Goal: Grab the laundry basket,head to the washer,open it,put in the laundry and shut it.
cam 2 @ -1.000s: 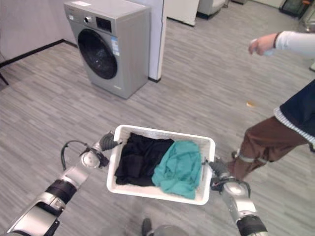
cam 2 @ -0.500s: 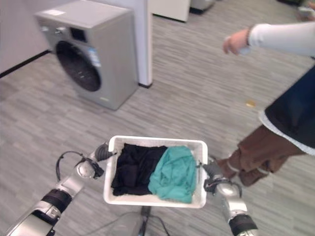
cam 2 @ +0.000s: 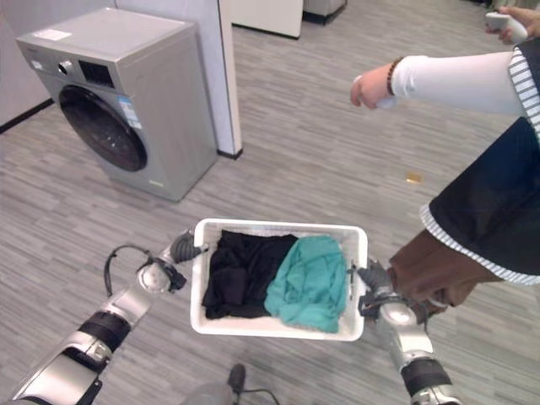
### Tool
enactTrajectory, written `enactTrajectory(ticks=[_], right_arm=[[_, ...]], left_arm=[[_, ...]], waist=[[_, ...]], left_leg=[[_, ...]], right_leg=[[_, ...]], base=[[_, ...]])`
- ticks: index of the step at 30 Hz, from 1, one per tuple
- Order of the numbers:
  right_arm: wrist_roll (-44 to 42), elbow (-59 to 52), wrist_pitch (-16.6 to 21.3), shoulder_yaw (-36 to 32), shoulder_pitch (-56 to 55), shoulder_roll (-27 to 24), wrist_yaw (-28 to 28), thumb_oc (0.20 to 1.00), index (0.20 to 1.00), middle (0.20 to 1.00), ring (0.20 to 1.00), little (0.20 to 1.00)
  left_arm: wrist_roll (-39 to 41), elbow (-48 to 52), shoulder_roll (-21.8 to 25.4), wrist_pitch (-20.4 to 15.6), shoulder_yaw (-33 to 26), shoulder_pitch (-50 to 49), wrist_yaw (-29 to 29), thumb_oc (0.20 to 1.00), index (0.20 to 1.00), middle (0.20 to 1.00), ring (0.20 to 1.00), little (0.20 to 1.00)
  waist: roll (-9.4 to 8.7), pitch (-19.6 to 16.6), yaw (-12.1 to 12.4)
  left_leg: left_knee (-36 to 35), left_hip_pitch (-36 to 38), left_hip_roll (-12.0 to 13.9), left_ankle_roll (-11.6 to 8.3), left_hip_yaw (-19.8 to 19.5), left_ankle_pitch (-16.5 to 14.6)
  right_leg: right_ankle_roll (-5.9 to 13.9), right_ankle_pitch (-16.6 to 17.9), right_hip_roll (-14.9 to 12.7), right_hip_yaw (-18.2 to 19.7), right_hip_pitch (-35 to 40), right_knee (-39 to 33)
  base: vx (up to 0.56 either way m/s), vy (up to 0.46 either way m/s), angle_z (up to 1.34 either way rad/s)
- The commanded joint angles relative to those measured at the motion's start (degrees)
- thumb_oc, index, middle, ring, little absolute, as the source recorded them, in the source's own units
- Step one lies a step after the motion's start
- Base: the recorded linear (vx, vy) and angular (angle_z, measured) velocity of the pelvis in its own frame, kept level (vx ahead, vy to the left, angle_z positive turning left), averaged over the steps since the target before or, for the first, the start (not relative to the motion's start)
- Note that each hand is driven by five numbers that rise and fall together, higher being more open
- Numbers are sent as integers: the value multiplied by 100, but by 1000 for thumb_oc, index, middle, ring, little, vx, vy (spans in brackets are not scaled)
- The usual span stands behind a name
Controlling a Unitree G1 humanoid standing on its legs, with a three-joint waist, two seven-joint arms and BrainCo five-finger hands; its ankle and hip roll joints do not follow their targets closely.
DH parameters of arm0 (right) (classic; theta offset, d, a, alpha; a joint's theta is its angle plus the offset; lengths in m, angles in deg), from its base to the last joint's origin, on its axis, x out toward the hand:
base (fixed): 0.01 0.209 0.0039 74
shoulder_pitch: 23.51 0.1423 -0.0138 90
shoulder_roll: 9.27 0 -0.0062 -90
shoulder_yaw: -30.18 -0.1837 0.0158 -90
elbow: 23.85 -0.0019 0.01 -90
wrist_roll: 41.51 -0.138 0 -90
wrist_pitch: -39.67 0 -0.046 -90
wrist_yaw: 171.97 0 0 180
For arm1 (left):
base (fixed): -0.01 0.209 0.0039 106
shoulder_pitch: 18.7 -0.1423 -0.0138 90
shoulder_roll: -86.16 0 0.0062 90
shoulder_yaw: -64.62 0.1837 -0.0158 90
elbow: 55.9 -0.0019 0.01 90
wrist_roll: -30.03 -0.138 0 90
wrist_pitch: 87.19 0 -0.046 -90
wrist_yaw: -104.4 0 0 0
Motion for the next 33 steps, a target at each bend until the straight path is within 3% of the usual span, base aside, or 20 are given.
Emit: enactTrajectory(ticks=[1,9,10,19,33], right_arm=[[-153,-243,540,-534,-149,-371,26,200,200,200,200,200],[-119,-200,563,-670,-274,-377,98,200,200,200,200,200],[1021,651,434,-122,-746,322,222,200,200,200,200,200],[1088,244,440,-4,-762,372,167,200,200,200,200,200],[900,-188,405,101,-360,200,164,200,200,200,200,200]], left_arm=[[171,-371,126,-172,-291,250,369,200,200,200,200,200],[126,-388,158,-172,-323,186,369,200,200,200,200,200],[550,1579,-613,-665,-1861,-2315,703,200,200,200,200,200],[532,1590,-594,-625,-1935,-2290,797,200,200,200,200,200],[405,1748,-290,-552,-2094,-2068,851,200,200,200,200,200]], waist=[[113,-768,62],[133,-797,38],[334,-657,-345],[314,-750,-363],[224,-623,-257]], left_leg=[[564,-441,228,-187,57,-269],[545,-428,223,-189,44,-280],[141,-508,579,-516,467,-323],[-310,-261,512,-463,581,-211],[-337,-615,684,-628,513,95]], right_leg=[[162,-16,-31,-25,-545,403],[181,-15,-62,-87,-519,357],[128,12,-411,-733,-963,132],[174,48,-399,-686,-973,100],[118,-1,-253,-954,-1047,64]], base=[[0,0,0],[-1,2,0],[0,0,0],[-2,0,-3],[-49,-23,6]])
